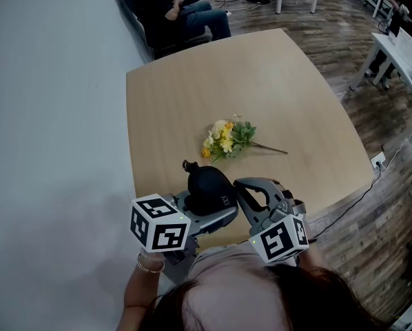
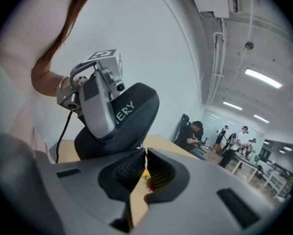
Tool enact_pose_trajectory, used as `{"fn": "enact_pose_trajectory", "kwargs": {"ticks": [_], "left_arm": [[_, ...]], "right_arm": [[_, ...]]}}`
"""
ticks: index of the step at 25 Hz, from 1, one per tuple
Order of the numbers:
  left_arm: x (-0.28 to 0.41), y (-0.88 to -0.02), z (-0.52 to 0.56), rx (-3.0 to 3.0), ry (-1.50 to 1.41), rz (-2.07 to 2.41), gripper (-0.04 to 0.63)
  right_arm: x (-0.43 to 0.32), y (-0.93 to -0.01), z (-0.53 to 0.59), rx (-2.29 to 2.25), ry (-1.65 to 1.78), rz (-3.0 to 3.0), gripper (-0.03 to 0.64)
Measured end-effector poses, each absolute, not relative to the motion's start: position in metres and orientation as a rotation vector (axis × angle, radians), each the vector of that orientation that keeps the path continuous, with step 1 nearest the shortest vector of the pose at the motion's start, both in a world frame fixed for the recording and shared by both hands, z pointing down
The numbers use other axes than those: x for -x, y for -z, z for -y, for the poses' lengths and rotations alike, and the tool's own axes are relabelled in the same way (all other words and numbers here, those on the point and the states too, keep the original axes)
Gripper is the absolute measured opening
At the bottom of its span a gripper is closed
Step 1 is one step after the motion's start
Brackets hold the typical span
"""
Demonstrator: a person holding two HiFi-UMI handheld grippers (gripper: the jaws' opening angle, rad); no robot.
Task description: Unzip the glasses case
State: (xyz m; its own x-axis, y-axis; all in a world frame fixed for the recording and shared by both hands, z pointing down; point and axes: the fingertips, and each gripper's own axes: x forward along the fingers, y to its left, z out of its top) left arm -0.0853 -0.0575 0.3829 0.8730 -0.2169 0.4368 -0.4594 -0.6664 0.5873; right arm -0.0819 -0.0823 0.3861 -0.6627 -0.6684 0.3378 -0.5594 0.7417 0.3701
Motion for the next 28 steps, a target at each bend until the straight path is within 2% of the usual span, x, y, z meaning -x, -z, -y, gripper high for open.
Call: {"fn": "enact_pose_trajectory", "kwargs": {"ticks": [12,28], "left_arm": [[0.082,-0.379,0.066,-2.319,-0.251,0.515,0.247],[0.079,-0.37,0.075,-2.364,-0.182,0.547,0.247]], "right_arm": [[0.076,-0.388,0.084,-0.969,0.36,2.44,0.015],[0.067,-0.381,0.087,-0.958,0.467,2.386,0.015]]}}
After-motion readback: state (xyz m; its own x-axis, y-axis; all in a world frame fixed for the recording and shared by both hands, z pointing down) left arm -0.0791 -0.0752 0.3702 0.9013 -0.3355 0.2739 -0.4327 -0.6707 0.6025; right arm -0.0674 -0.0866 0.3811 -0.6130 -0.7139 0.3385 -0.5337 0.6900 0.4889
